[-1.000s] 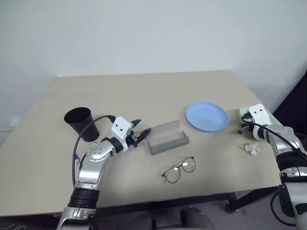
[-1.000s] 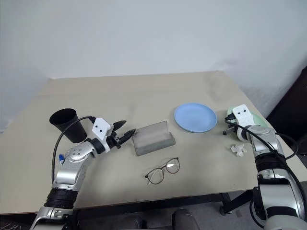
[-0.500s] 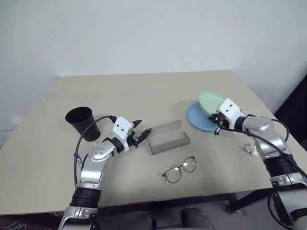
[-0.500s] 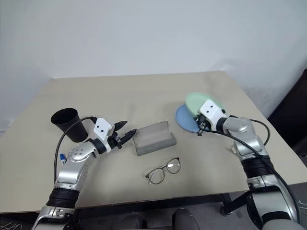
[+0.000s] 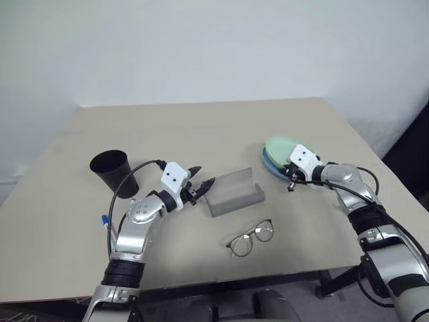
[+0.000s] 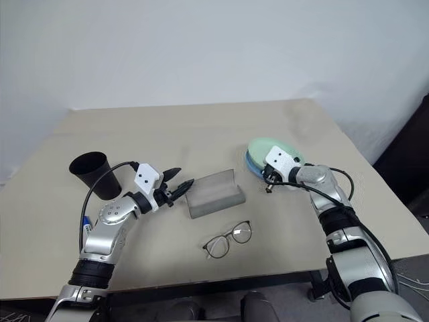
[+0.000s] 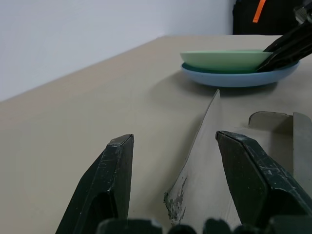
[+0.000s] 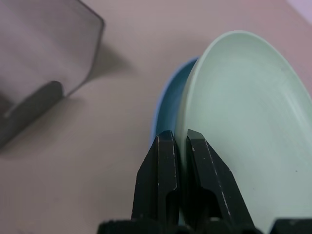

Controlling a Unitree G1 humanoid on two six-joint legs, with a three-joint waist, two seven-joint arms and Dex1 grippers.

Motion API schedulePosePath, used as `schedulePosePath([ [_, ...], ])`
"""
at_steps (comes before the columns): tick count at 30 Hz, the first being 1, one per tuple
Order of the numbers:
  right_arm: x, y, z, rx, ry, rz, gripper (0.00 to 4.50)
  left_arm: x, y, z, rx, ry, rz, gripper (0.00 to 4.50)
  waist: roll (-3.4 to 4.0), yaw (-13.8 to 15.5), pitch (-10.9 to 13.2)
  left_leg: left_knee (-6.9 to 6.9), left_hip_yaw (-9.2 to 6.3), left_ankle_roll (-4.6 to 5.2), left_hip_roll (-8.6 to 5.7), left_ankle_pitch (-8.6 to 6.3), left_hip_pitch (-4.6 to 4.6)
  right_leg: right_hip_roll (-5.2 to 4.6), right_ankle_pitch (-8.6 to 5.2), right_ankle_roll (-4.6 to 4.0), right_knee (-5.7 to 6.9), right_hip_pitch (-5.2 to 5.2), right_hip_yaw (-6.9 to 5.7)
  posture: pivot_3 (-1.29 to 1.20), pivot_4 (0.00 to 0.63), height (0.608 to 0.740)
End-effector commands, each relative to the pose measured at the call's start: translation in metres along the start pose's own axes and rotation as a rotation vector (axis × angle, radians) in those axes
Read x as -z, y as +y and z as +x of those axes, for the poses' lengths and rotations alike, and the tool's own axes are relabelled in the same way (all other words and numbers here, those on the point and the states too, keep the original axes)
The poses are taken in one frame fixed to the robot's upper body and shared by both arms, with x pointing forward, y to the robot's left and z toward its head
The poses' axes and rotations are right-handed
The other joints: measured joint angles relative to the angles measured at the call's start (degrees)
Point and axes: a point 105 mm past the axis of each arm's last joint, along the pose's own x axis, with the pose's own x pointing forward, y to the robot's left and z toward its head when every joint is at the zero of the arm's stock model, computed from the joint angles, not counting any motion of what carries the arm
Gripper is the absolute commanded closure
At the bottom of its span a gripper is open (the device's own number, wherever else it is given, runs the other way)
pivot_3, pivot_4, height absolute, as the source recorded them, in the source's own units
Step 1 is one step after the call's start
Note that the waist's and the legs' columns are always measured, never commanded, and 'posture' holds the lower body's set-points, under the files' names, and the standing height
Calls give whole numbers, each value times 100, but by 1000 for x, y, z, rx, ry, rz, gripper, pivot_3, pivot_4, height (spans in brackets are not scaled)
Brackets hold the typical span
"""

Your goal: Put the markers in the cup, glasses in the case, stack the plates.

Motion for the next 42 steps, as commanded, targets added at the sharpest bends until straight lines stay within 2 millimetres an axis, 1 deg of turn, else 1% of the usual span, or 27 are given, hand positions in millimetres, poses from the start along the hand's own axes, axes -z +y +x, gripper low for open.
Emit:
schedulePosePath([
  [1, -17, -12, -3, 26, -36, -51, 3950, -15, 1, 2, 2, -50, 37, 1684, 0, 3, 0, 0, -2, 0, 0, 0, 0, 0, 0, 0, 0, 1, -1, 0, 0, 740],
  [2, -18, -13, -3, 29, -36, -56, 3756, -15, 2, 2, 0, -50, 37, 1684, 0, 0, 0, 0, -2, 0, 0, 0, 0, 0, 0, 0, 0, 1, -1, 0, 0, 740],
  [3, -19, -13, -4, 21, -42, -57, 3468, -15, 2, 2, -1, -50, 37, 1684, 0, -1, 0, 0, -2, 0, 0, 0, 0, 0, 0, 0, 0, 0, -1, 0, 0, 740],
  [6, -25, -13, -8, 20, -63, -81, 2489, -15, 2, 1, -2, -51, 37, 1684, 1, -1, 0, 0, -2, 0, 0, 0, 0, 0, 0, 0, 0, 0, -1, 0, 0, 740],
  [10, -30, -16, -17, 24, -94, -82, 2489, -14, 0, 1, -2, -51, 37, 1684, 1, 2, -1, -1, -2, 0, 0, 0, -1, 0, 0, 0, 1, -2, -1, 0, 0, 740],
  [14, -38, -22, -34, 44, -140, -34, 2489, -14, -1, 1, 0, -52, 35, 1684, 1, 6, -1, 0, -3, 0, 0, 0, -2, -1, 0, 0, 0, -2, -2, 0, 0, 740],
  [17, -21, -34, -56, 75, -60, 26, 2489, -14, -2, 3, 7, -51, 34, 1684, 1, 19, -1, 1, -3, 0, -2, 0, -4, -2, 0, 0, 0, -1, -2, 0, 0, 740],
  [20, 9, -45, -75, 136, 83, 97, 2489, -13, -4, 4, 10, -51, 31, 1684, 1, 23, -1, 2, -2, 0, -3, 0, -4, -2, -1, 1, -1, 0, -3, 0, 0, 740],
  [22, 24, -48, -87, 156, 144, 144, 2489, -12, -5, 4, 12, -50, 27, 1684, 1, 24, 0, 2, 1, 0, -3, 0, -3, -2, -1, 1, -2, 2, -2, 0, 0, 740],
  [24, 36, -51, -99, 176, 189, 182, 2125, -10, -6, 5, 17, -47, 24, 1684, 1, 15, -1, 2, 2, 0, -2, 0, -2, -1, -5, 6, -1, 2, -2, 0, 0, 740],
  [26, 45, -53, -107, 190, 232, 206, 1601, -10, -8, 6, 24, -48, 22, 1684, 2, 1, -1, 2, 9, 1, -2, 0, -1, 0, -16, 24, -1, 3, 2, 0, 0, 740],
  [30, 53, -46, -121, 149, 291, 224, 270, -11, -9, 10, 30, -54, 20, 1684, 2, 7, -1, 10, 11, 1, -2, 0, 1, 0, -17, 27, 0, 6, 5, 0, 0, 740],
  [31, 54, -41, -124, 116, 304, 220, 41, -11, -9, 11, 32, -55, 20, 1684, 3, 11, -1, 11, 10, 1, -1, 0, 2, 1, -17, 28, 0, 8, 4, 0, 0, 740],
  [34, 60, -31, -131, 66, 336, 218, 41, -11, -10, 12, 37, -57, 20, 1684, 3, 14, -1, 14, 9, 2, -2, 0, 1, 1, -17, 31, -1, 10, 4, 0, 0, 740],
  [42, 85, -22, -146, 45, 419, 289, 41, -11, -12, 12, 37, -61, 18, 1684, 1, 14, 0, 23, 10, 2, -2, 0, 2, 1, -15, 36, -1, 15, 3, 0, 0, 740],
])
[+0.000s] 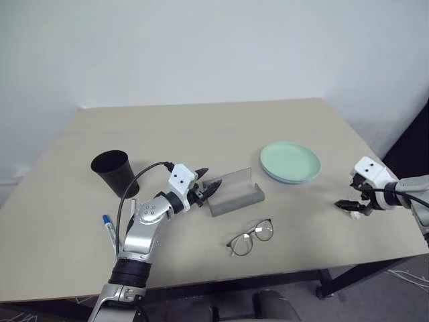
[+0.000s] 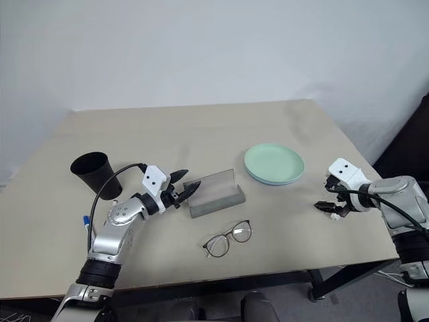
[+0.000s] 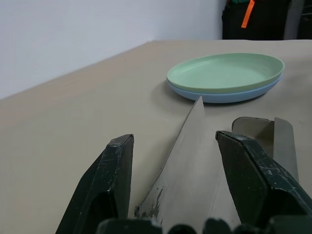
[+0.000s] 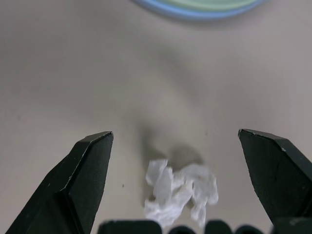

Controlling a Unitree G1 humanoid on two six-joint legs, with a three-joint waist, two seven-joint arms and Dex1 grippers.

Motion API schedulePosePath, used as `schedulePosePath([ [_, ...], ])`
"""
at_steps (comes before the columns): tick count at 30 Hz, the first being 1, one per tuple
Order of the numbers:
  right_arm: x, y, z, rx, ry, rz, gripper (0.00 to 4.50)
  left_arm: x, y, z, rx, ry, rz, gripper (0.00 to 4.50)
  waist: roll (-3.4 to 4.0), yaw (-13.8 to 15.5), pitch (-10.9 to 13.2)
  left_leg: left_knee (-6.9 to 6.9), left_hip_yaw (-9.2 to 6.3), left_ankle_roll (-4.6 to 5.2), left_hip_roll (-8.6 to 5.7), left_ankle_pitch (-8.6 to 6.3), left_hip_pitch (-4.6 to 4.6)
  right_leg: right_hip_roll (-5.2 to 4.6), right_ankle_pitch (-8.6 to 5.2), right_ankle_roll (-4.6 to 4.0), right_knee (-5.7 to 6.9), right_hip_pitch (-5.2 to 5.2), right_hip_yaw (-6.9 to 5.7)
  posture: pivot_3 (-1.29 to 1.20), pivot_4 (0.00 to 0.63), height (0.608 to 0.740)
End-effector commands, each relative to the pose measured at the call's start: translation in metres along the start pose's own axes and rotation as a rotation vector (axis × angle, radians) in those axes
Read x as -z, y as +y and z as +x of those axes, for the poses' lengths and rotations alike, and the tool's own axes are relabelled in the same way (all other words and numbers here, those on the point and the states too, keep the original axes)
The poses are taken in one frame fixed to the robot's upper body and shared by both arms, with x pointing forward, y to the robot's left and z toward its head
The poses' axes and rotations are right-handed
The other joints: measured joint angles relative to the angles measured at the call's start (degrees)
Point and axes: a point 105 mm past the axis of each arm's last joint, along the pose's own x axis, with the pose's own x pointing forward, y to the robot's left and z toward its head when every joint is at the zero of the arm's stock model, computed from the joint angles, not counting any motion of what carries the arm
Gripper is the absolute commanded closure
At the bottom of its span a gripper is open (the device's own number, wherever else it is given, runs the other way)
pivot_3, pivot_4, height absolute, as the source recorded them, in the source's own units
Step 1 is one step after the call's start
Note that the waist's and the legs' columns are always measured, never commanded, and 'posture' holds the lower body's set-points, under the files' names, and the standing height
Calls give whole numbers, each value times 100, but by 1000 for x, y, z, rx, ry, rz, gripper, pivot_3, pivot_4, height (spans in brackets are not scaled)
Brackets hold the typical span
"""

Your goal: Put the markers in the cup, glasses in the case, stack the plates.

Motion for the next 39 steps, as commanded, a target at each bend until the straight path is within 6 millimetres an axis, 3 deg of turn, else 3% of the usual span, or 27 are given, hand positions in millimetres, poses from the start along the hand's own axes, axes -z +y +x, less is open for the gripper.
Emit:
schedulePosePath([
  [1, 0, -6, -11, 18, -10, 7, 41, -12, 2, 2, 1, -41, 33, 1684, 0, 0, 0, 1, 0, 0, 0, 0, -1, 0, 0, 0, 0, 0, 0, 0, 0, 740],
  [9, 11, -9, -10, 47, 33, 48, 41, -12, 1, 2, 2, -40, 32, 1684, 0, -1, 1, 14, 1, 0, 0, 0, -1, 0, 1, 3, 1, 3, 1, 0, 0, 740],
  [12, 11, -13, -10, 67, 34, 64, 833, -12, 1, 2, 1, -40, 32, 1684, 0, -1, 1, 16, 2, 0, 0, 0, -1, 0, 1, 3, 0, 4, 1, 0, 0, 740],
  [23, 9, -17, -1, 92, 43, 70, 4439, -12, 3, 1, 0, -38, 33, 1684, -1, -1, 1, 17, 1, 0, 0, 0, -1, 1, 2, 4, 0, 5, 0, 0, 0, 740],
  [27, -5, -16, 0, 93, -3, 43, 4439, -12, 4, 0, -3, -36, 36, 1684, 0, -1, 1, 17, 1, 1, -1, 0, -2, 0, 3, 5, 0, 5, 1, 0, 0, 740],
  [30, -26, -17, -2, 118, -77, -13, 4439, -12, 5, -1, -5, -34, 38, 1684, 0, -8, 1, 17, 2, 0, 0, 0, -1, 1, 3, 5, 0, 5, 1, 0, 0, 740],
  [35, -71, -20, -5, 160, -211, -82, 4439, -12, 6, 0, -3, -33, 42, 1684, 1, -5, 0, 17, 1, 0, 2, 0, 0, 2, 3, 5, 1, 5, 1, 0, 0, 740],
  [39, -114, -15, 5, 173, -341, -145, 4439, -13, 5, 2, 2, -34, 43, 1684, 1, -10, 0, 18, 1, 1, 2, 0, -1, 2, 5, 6, 0, 3, 1, 0, 0, 740],
])
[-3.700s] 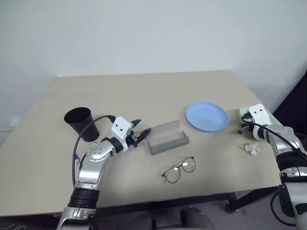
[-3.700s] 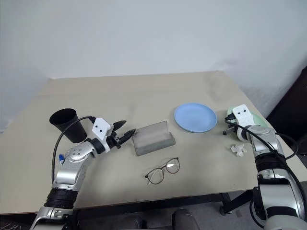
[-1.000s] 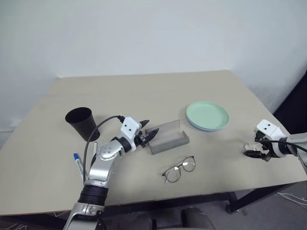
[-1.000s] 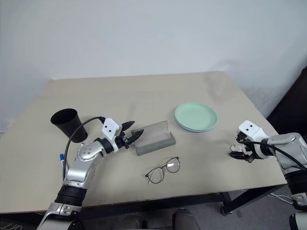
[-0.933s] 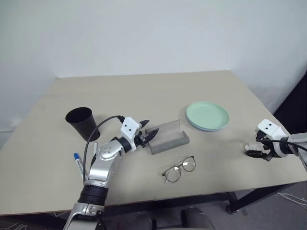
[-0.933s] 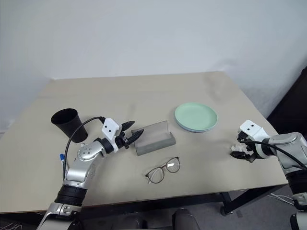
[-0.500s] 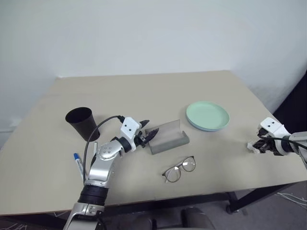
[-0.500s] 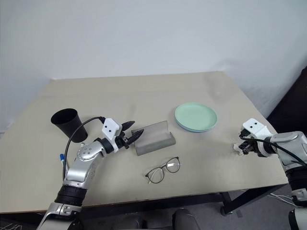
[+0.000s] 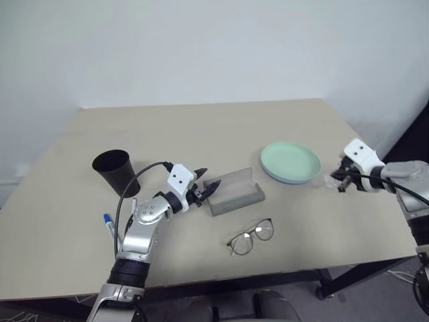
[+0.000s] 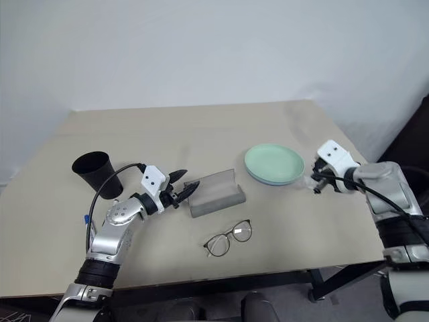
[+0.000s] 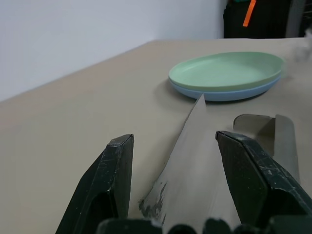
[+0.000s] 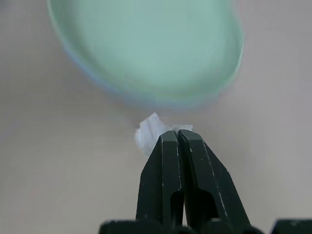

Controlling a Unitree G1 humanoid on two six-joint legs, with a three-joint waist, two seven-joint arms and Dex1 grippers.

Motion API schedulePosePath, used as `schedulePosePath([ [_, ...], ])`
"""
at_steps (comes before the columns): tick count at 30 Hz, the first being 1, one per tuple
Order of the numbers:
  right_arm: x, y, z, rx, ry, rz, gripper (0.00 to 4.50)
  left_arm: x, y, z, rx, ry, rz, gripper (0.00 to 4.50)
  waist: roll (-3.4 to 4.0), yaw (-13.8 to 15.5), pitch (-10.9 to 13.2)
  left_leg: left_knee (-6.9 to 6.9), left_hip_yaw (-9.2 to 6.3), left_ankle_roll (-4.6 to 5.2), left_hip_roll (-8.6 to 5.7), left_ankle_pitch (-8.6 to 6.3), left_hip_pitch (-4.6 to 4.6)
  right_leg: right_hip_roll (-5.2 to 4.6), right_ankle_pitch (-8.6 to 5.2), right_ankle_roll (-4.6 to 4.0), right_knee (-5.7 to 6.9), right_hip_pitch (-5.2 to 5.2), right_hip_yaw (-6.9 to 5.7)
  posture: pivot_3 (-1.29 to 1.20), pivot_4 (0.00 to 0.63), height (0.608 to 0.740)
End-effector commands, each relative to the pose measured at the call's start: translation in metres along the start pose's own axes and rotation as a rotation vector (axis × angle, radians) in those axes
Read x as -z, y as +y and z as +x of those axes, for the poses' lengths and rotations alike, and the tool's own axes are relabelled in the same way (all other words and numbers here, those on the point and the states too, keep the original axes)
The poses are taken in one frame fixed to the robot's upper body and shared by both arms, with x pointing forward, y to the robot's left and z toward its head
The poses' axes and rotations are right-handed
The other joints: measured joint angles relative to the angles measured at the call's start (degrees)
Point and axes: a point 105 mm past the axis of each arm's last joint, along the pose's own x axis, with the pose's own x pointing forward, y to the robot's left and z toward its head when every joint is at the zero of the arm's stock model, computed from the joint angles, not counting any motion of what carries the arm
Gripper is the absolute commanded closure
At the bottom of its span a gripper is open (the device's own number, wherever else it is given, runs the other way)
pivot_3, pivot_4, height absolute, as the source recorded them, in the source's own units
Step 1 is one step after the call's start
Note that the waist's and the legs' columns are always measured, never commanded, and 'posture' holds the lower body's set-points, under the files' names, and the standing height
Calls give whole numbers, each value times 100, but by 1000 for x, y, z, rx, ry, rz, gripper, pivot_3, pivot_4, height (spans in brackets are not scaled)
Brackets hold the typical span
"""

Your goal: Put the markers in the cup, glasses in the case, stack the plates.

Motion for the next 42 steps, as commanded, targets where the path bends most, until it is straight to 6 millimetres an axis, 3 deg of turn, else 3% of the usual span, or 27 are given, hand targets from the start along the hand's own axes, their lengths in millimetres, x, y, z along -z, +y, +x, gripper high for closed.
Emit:
schedulePosePath([
  [1, -32, -6, 6, 46, -104, -63, 4439, -15, 1, 4, 6, -45, 36, 1684, 0, 2, 0, 0, -2, 0, 0, 0, 0, 0, 1, 0, 0, 0, -1, 0, 0, 740],
  [8, -35, 10, 48, 18, -104, -87, 4439, -16, 1, 5, 0, -53, 36, 1684, 0, 11, -1, -5, -11, 1, -2, -1, -5, -4, 14, -22, -3, -2, -5, 0, 0, 740],
  [9, -35, 10, 51, 17, -106, -84, 4267, -16, 1, 4, -3, -53, 36, 1684, 1, 11, 0, -6, -11, 2, -4, -2, -7, -5, 17, -26, -4, -3, -5, 0, 0, 740],
  [11, -35, 10, 55, 12, -109, -73, 3849, -16, 2, 3, -7, -53, 36, 1684, 3, 1, 0, -6, -10, 3, -4, -2, -8, -6, 19, -29, -4, -6, -4, 0, 0, 740],
  [21, -53, 13, 45, -54, -206, -84, 506, -16, 3, 1, -12, -49, 34, 1684, 5, -3, -1, -10, -9, 2, -2, -2, -4, -4, 20, -31, -1, -6, -4, 0, 0, 740],
  [23, -58, 10, 41, -32, -231, -92, 25, -16, 3, 1, -9, -50, 34, 1684, 7, -4, -1, -11, -10, 2, -2, -2, -4, -4, 20, -31, -1, -6, -4, 0, 0, 740],
  [27, -64, 8, 29, -40, -265, -89, 25, -26, 2, 5, 14, -81, 0, 1684, 7, -1, -2, -11, -11, 3, -2, -2, -5, -4, 20, -31, -1, -7, -5, 0, 0, 740],
  [31, -75, 25, 6, -166, -382, -104, 25, -39, -7, 7, 120, -97, -43, 1684, 7, 9, -1, -11, -16, 3, -3, -3, -10, -5, 14, -21, -3, -6, -8, 0, 0, 740],
  [34, -68, 38, -9, -256, -400, -111, 25, -46, -17, 6, 239, -91, -84, 1684, 7, 9, -1, -10, -16, 5, -3, -4, -9, -4, 3, -4, -4, -5, -10, 0, 0, 740],
  [42, -57, 40, -14, -260, -386, -95, 25, -56, -51, 2, 641, 26, -103, 1684, 8, -11, 1, 0, -1, 6, 1, -2, 0, 1, 0, -2, 3, -2, -5, 0, 0, 740],
])
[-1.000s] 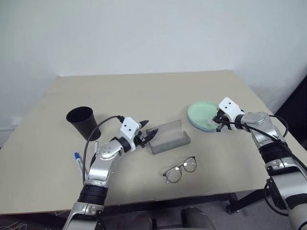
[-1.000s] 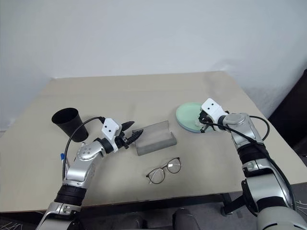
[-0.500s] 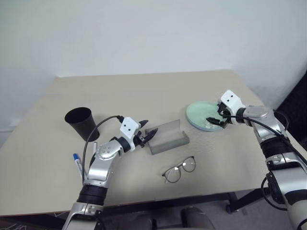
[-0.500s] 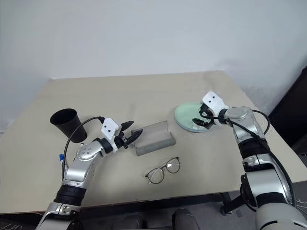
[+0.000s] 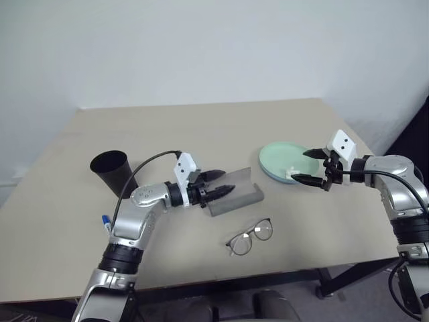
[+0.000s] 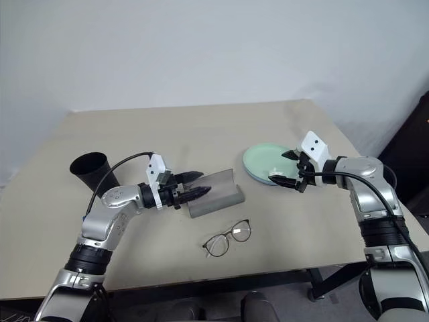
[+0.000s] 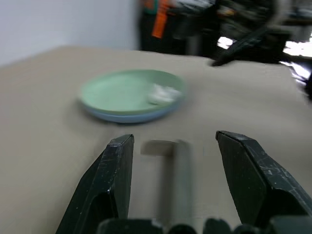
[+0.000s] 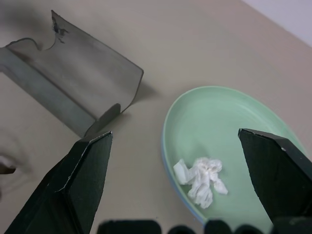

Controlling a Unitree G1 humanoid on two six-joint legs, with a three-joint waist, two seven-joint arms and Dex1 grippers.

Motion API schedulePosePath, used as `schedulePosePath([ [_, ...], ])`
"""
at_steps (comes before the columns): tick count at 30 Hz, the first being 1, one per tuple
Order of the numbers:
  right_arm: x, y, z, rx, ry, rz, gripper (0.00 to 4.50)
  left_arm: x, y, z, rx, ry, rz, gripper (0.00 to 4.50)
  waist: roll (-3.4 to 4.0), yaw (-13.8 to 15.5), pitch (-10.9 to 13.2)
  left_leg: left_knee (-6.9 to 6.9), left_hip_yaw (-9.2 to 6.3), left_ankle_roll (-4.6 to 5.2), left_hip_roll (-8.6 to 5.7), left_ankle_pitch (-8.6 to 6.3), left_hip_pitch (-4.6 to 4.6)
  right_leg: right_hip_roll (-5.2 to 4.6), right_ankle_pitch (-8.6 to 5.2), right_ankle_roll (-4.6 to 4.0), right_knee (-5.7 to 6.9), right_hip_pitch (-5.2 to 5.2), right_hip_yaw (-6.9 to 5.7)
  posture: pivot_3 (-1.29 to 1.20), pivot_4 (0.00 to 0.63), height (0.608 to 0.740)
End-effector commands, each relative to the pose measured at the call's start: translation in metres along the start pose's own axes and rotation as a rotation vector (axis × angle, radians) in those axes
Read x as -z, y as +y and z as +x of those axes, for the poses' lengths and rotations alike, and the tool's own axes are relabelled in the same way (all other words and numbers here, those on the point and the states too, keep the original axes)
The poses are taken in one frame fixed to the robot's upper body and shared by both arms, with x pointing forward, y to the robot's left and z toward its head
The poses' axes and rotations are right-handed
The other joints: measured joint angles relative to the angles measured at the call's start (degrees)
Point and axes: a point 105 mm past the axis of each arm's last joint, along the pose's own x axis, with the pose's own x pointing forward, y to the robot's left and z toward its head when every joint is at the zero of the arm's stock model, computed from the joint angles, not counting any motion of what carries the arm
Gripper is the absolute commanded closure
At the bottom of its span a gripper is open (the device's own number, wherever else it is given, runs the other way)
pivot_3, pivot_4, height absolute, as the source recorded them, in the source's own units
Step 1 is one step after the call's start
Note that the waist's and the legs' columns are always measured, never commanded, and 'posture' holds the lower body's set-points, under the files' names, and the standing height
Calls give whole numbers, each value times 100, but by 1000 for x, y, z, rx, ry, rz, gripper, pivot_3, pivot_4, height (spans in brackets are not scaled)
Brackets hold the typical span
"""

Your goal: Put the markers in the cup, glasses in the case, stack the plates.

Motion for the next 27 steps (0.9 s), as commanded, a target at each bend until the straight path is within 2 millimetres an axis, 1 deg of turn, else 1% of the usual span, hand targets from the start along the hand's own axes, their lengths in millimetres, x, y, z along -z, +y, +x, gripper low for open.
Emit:
schedulePosePath([
  [1, -17, -5, -8, 25, -53, -41, 25, -19, -18, 9, 201, 19, 23, 1684, 0, 1, 0, 1, 0, 1, 0, 0, 0, 1, 0, 0, 0, 0, 0, 0, 0, 740],
  [5, -14, -8, -7, 45, -44, -44, 25, -18, -28, 18, 335, 98, 34, 1684, 0, 7, 0, 3, -1, 1, -2, 0, -4, 0, -1, 0, -3, 0, 2, 0, 0, 740],
  [8, -14, -9, -6, 61, -45, -44, 25, -14, -30, 30, 411, 168, 35, 1684, -1, 14, 0, 1, -4, 3, -2, -2, -7, 0, -1, 1, -6, 0, 2, 0, 0, 740],
  [11, -12, -8, -7, 76, -45, -45, 25, -13, -30, 38, 452, 204, 8, 1684, -1, 11, 1, 1, -5, 4, -3, -2, -9, 0, -1, 1, -7, -1, 2, 0, 0, 740],
  [14, -10, -7, -8, 92, -43, -41, 25, 2, -30, 41, 471, 301, -5, 1684, -1, 7, 1, -1, -5, 5, -3, -3, -8, 1, -2, 2, -7, -2, 3, 0, 0, 740],
  [16, -9, -6, -7, 98, -43, -40, 25, 7, -29, 42, 465, 327, -16, 1684, 2, -2, 1, -1, -2, 5, -3, -3, -8, 1, -2, 2, -6, -3, 6, 0, 0, 740],
  [19, -7, -5, -7, 110, -39, -35, 25, 13, -35, 45, 468, 360, -85, 1684, 0, 6, 2, 0, -2, 5, -2, -2, -9, 1, -2, 2, -5, -4, 8, 0, 0, 740],
  [21, -6, -5, -8, 115, -35, -33, 25, 14, -41, 44, 487, 367, -115, 1684, 0, 7, 2, 0, -2, 5, -3, -2, -9, 1, -2, 3, -4, -4, 9, 0, 0, 740],
  [22, -6, -3, -8, 102, -39, -25, 25, 14, -43, 44, 488, 375, -121, 1684, 0, 7, 3, 1, -3, 6, -2, -3, -9, 1, -2, 3, -5, -4, 8, 0, 0, 740],
  [24, -7, 10, -11, 30, -59, 3, 25, 16, -46, 42, 494, 393, -124, 1684, 0, 8, 3, 0, -5, 7, -2, -3, -10, 1, -4, 5, -5, -4, 8, 0, 0, 740],
  [25, -7, 17, -13, -13, -69, 16, 25, 17, -47, 41, 496, 401, -122, 1684, 0, 12, 3, -1, -6, 9, -2, -5, -10, 1, -5, 8, -5, -4, 8, 0, 0, 740],
  [26, -9, 30, -15, -86, -81, 21, 25, 18, -48, 40, 497, 412, -120, 1684, 0, 18, 3, -1, -7, 9, -2, -5, -11, 1, -6, 9, -5, -5, 8, 0, 0, 740],
  [27, -10, 40, -17, -135, -89, 23, 25, 19, -49, 40, 497, 420, -118, 1684, 0, 22, 2, -1, -9, 11, -2, -6, -13, 1, -8, 12, -5, -5, 8, 0, 0, 740],
])
